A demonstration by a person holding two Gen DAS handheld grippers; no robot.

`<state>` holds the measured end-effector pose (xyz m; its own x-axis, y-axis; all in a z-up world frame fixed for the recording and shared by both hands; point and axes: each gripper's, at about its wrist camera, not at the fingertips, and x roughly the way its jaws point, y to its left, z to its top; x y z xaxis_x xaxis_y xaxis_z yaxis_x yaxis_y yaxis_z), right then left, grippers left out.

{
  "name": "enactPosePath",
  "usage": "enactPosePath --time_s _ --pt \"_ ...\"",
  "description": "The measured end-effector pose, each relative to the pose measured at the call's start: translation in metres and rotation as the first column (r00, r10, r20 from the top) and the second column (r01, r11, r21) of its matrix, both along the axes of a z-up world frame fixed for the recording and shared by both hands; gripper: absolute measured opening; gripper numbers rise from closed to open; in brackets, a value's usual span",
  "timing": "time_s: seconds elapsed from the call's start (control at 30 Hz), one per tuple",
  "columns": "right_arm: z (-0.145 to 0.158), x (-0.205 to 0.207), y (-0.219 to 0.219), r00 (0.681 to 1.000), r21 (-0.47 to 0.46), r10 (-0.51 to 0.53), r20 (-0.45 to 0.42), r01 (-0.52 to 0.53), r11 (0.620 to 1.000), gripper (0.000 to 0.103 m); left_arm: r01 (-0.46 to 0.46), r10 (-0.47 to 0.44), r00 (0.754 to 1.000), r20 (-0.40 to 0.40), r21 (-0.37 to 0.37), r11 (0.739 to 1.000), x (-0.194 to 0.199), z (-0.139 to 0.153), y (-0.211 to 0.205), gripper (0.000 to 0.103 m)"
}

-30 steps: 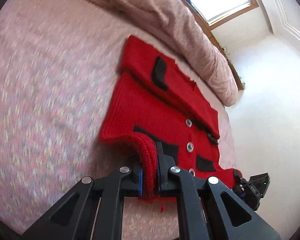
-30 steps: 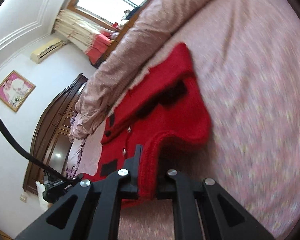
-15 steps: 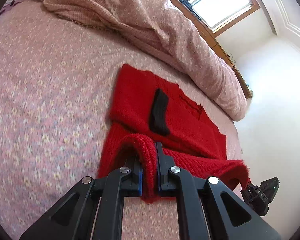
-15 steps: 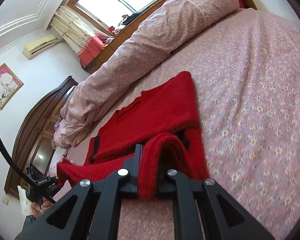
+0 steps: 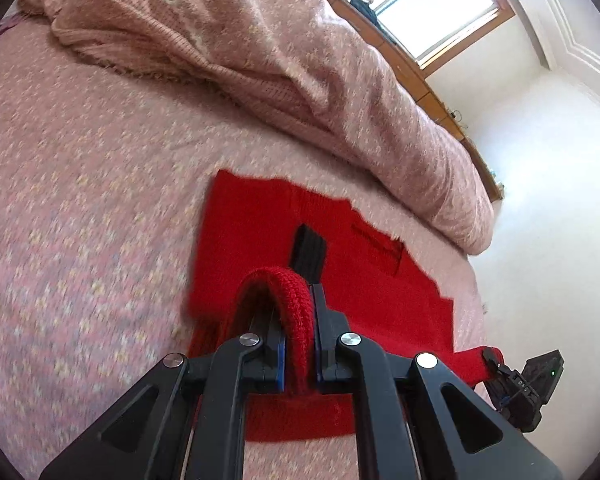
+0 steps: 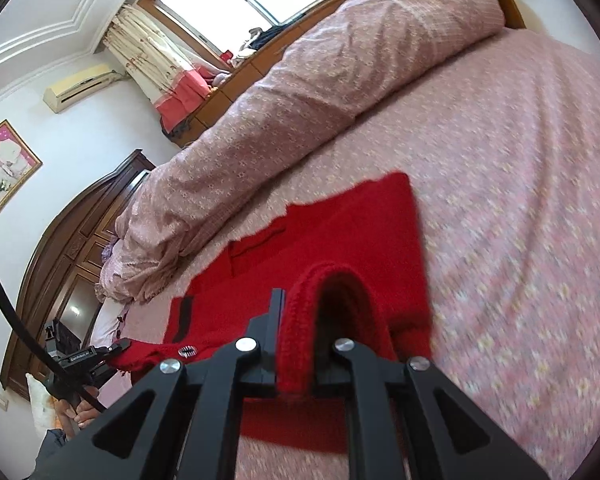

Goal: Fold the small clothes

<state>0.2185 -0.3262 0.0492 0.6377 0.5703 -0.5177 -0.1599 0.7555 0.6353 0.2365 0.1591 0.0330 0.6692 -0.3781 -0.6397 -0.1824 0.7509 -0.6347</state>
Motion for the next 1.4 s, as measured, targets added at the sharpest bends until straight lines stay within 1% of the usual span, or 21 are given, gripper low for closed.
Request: enactPosePath --time_s 0.13,0.3,0.37,0.43,0.47,0.5,0.53,0.57,0.6,0.67,0.7,0.77,0.83,0.9,0.97,1.03,1.07,1.17,1.23,1.33,1.4 --pt "0.012 0.025 0.006 0.998 0.043 0.001 0.06 -0.003 0.999 0.009 0.006 -0.004 0.998 0.056 -0.035 0.999 0.026 0.011 0.006 0.003" --pt "0.023 0.059 0.009 0.992 0.072 -0.016 0.123 0.007 0.997 0.009 0.016 -0.015 0.992 0.123 -0.002 1.0 0.057 0.019 0.01 0.003" --pt "0.024 0.074 0.012 0.99 0.038 -0.015 0.137 0.01 0.999 0.009 -0.001 0.0 0.994 0.106 0.016 1.0 0.072 0.012 0.013 0.003" --pt "0.017 0.09 0.014 0.993 -0.02 -0.023 0.118 0.026 0.999 0.012 -0.024 0.023 1.0 0.018 0.027 0.999 0.09 -0.005 0.018 0.008" --pt "0.009 0.098 0.014 0.995 -0.05 -0.038 0.087 0.043 0.998 0.018 -0.024 0.025 0.999 -0.029 0.031 0.999 0.094 -0.013 0.02 0.014" --pt "0.002 0.101 0.011 0.996 -0.068 -0.06 0.066 0.064 0.996 0.018 -0.022 0.025 0.998 -0.063 0.035 0.999 0.095 -0.021 0.024 0.027" --pt "-0.005 0.103 0.007 0.995 -0.082 -0.09 0.047 0.094 0.992 0.019 -0.033 0.037 0.996 -0.078 0.052 0.998 0.09 -0.026 0.029 0.036" --pt "-0.013 0.102 0.0 0.992 -0.088 -0.124 0.016 0.125 0.988 0.024 -0.05 0.056 0.995 -0.084 0.073 0.996 0.084 -0.027 0.034 0.05" --pt "-0.018 0.1 -0.006 0.989 -0.079 -0.145 -0.011 0.143 0.986 0.035 -0.09 0.098 0.992 -0.084 0.092 0.992 0.071 -0.027 0.043 0.056" --pt "-0.023 0.094 -0.022 0.985 -0.013 -0.167 -0.05 0.167 0.986 0.037 -0.138 0.144 0.986 -0.081 0.079 0.987 0.056 -0.025 0.054 0.06" --pt "-0.023 0.088 -0.031 0.981 0.025 -0.187 -0.055 0.188 0.982 0.038 -0.157 0.16 0.983 -0.086 0.046 0.987 0.046 -0.025 0.06 0.062" --pt "-0.022 0.08 -0.04 0.978 0.077 -0.199 -0.065 0.204 0.976 0.041 -0.158 0.158 0.981 -0.11 0.012 0.987 0.037 -0.027 0.063 0.063" --pt "-0.02 0.073 -0.041 0.982 0.086 -0.169 -0.086 0.177 0.981 0.041 -0.134 0.132 0.983 -0.13 -0.001 0.991 0.028 -0.028 0.056 0.063" --pt "-0.018 0.068 -0.034 0.987 0.03 -0.135 -0.085 0.138 0.99 0.041 -0.092 0.095 0.987 -0.131 0.028 0.995 0.022 -0.027 0.044 0.063" --pt "-0.013 0.063 -0.022 0.994 -0.087 -0.09 -0.059 0.085 0.993 0.041 -0.037 0.048 0.991 -0.128 0.086 0.996 0.024 -0.024 0.028 0.063" --pt "-0.01 0.063 -0.01 0.997 -0.191 -0.062 -0.041 0.053 0.98 0.041 0.014 0.002 0.994 -0.112 0.144 0.989 0.031 -0.021 0.01 0.063" --pt "-0.009 0.063 -0.006 0.998 -0.22 -0.055 -0.036 0.046 0.974 0.041 0.027 -0.008 0.994 -0.108 0.171 0.985 0.036 -0.021 0.003 0.063" --pt "-0.01 0.068 -0.004 0.999 -0.236 -0.043 -0.025 0.035 0.971 0.041 0.078 -0.055 0.994 -0.098 0.255 0.964 0.05 -0.024 -0.015 0.063" --pt "-0.013 0.072 -0.003 0.999 -0.235 -0.044 -0.031 0.036 0.971 0.041 0.112 -0.075 0.99 -0.122 0.33 0.937 0.06 -0.027 -0.024 0.063" --pt "-0.02 0.082 0.003 0.999 -0.288 -0.027 -0.042 0.014 0.957 0.041 0.114 -0.078 0.99 -0.122 0.33 0.937 0.068 -0.031 -0.022 0.063" --pt "-0.027 0.089 0.011 0.999 -0.339 -0.02 -0.047 0.003 0.941 0.041 0.105 -0.071 0.99 -0.118 0.311 0.945 0.073 -0.034 -0.016 0.062"
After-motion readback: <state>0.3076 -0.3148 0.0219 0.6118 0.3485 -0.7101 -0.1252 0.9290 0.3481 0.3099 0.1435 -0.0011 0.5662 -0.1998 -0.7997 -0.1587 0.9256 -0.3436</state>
